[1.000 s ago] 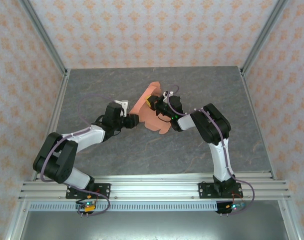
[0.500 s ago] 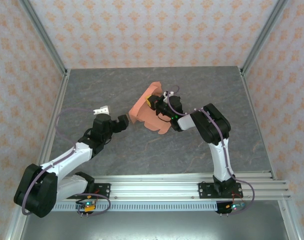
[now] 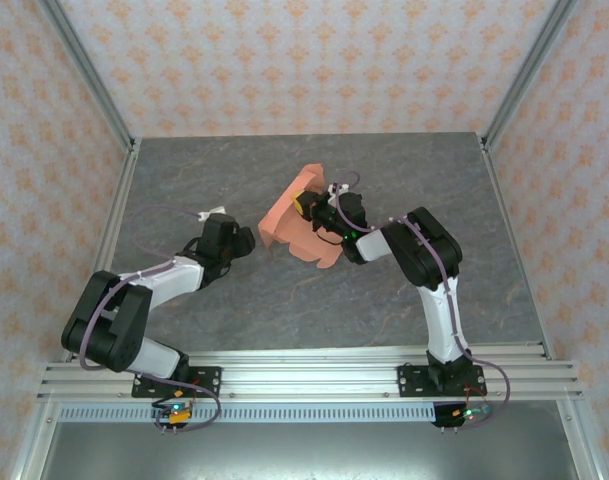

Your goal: Fold the paper box

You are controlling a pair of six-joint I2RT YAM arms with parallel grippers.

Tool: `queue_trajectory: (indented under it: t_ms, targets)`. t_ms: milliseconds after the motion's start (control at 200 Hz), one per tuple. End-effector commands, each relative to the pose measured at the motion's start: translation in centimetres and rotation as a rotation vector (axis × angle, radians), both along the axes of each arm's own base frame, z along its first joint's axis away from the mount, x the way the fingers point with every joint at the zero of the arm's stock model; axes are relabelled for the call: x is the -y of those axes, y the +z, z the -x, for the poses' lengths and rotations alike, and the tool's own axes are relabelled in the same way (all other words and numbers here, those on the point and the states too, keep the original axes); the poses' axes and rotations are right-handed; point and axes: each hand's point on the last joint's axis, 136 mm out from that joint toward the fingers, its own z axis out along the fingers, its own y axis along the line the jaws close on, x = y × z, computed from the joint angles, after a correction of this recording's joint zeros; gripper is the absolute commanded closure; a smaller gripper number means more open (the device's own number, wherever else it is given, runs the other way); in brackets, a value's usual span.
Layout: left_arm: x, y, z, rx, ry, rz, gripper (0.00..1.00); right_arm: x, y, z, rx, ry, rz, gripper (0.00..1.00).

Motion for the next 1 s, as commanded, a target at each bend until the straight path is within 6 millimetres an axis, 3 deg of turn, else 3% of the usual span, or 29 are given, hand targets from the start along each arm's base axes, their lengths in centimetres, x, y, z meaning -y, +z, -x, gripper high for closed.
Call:
queue_trajectory:
  t_ms: [0, 190, 491, 711, 841, 996]
  targets:
    - [3.2, 2.4, -1.5, 0.090, -0.087, 0.067, 0.39, 0.0, 0.8, 0.3, 0.013, -0.014, -0.013, 1.00]
    - [5.5, 3.8, -0.7, 0.112, -0.103, 0.127, 0.51, -0.4, 0.5, 0.4, 0.017, -0.016, -0.016, 1.00]
    - [7.5, 2.5, -1.0, 0.089, -0.142, 0.088, 0.51, -0.6, 0.5, 0.6, 0.016, -0.016, -0.046, 1.00]
    - [10.0, 3.2, -2.1, 0.130, -0.230, 0.136, 0.53, -0.4, 0.3, 1.0, 0.016, -0.016, -0.041, 1.00]
    - [11.9, 3.7, -1.7, 0.155, -0.321, 0.116, 0.57, -0.2, -0.2, 1.1, 0.009, -0.020, -0.038, 1.00]
    - [12.4, 3.2, -1.3, 0.154, -0.353, 0.072, 0.57, -0.2, -0.3, 1.1, 0.011, -0.021, -0.040, 1.00]
